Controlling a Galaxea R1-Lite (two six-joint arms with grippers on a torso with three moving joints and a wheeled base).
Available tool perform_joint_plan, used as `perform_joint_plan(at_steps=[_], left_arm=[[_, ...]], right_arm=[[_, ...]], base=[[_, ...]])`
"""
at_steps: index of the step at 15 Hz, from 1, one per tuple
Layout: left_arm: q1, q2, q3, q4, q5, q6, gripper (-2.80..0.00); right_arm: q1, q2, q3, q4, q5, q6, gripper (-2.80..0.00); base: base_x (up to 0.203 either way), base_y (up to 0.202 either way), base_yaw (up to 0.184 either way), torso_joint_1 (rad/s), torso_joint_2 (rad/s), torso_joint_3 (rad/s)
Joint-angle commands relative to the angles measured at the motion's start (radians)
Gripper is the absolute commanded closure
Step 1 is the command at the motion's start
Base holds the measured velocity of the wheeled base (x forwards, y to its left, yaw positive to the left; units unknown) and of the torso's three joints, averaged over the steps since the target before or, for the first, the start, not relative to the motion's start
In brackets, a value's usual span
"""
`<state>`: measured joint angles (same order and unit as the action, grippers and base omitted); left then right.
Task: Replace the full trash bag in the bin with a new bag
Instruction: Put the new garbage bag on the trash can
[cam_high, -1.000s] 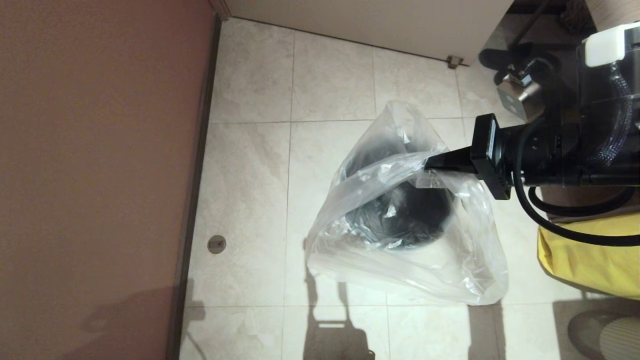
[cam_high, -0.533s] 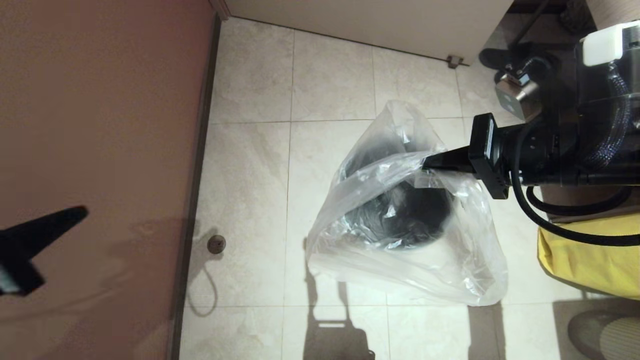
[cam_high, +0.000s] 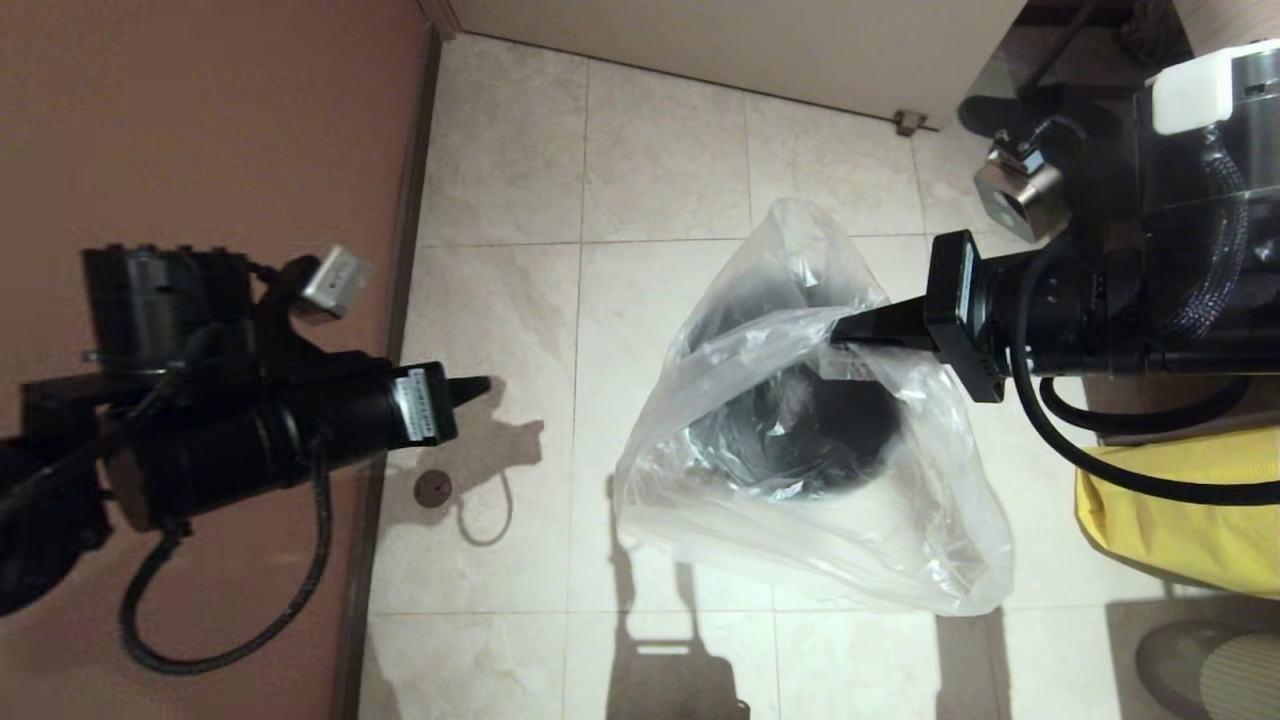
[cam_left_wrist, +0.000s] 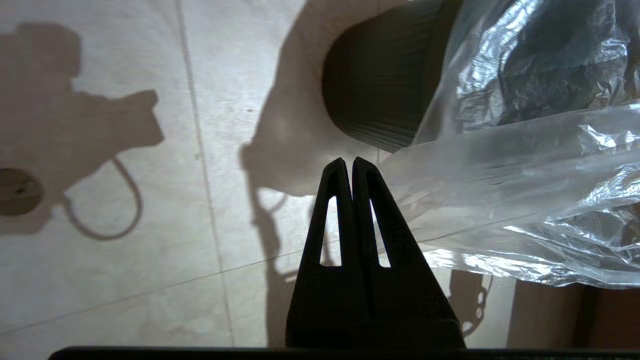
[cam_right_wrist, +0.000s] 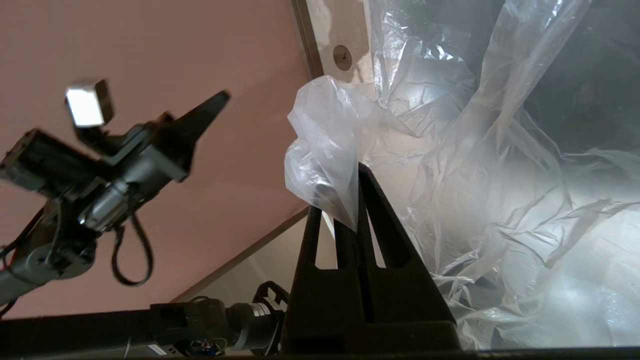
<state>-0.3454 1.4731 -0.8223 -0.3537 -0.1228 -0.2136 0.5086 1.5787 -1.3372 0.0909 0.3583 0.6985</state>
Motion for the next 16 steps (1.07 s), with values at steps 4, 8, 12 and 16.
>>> perform_joint_plan(at_steps=[4,8,12,16], left_arm=[[-0.087,0.176,-0.075,-0.056,0.026,-0.008,0.0],[-0.168,0.195,-0.047,-0.104,0.083,-0.054,-2.8],[-0.206,0.182,-0.04,-0.106,0.089,-0.08,-2.8],[-0.249,0.185,-0.038,-0.119,0.087,-0.086,-2.8]], right_arm=[[0.005,0.032,-0.008,-0.002,0.004,0.003,0.0],[0.012,0.05,-0.031,0.004,0.004,-0.004,0.0],[0.009,0.066,-0.037,0.0,0.003,-0.005,0.0],[0.007,0.084,-0.05,-0.003,0.003,-0.005,0.0]], base=[[0.0,0.0,0.0,0.0,0.0,0.0],[0.0,0.0,0.0,0.0,0.0,0.0],[0.0,0.0,0.0,0.0,0.0,0.0],[0.0,0.0,0.0,0.0,0.0,0.0]])
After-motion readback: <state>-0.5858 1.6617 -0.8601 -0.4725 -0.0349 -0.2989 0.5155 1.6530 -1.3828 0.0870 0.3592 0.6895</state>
